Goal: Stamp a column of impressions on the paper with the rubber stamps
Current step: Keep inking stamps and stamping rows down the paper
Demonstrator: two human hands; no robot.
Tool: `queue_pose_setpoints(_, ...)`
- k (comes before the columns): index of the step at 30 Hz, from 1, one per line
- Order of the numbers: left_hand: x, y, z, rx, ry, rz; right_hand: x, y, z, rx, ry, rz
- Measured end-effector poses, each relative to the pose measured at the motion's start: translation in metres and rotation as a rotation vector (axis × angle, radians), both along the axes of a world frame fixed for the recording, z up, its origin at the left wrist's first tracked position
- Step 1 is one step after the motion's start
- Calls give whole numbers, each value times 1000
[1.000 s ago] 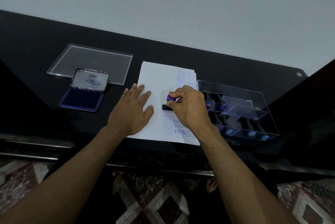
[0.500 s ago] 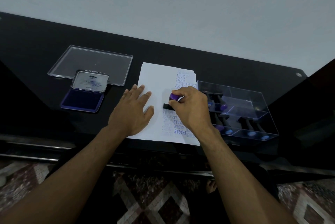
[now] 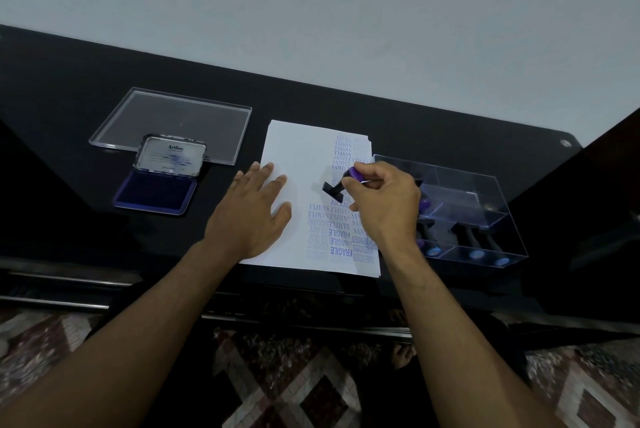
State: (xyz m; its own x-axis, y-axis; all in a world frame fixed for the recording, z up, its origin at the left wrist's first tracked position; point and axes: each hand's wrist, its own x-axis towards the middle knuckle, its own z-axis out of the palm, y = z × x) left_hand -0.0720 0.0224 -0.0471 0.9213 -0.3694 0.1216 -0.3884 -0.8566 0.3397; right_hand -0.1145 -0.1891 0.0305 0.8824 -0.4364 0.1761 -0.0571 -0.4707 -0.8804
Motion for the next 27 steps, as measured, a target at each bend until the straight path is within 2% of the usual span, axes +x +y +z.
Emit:
queue_pose_setpoints(9, 1, -1, 1, -10, 9, 5, 0, 0, 1, 11, 5, 0)
queue_pose_setpoints(17, 0, 5, 11, -111, 41, 39, -2, 2, 3, 23, -12, -2)
queue_pose_setpoints(27, -21, 64, 41, -190, -5, 172, 3, 58, 7, 21, -19, 130)
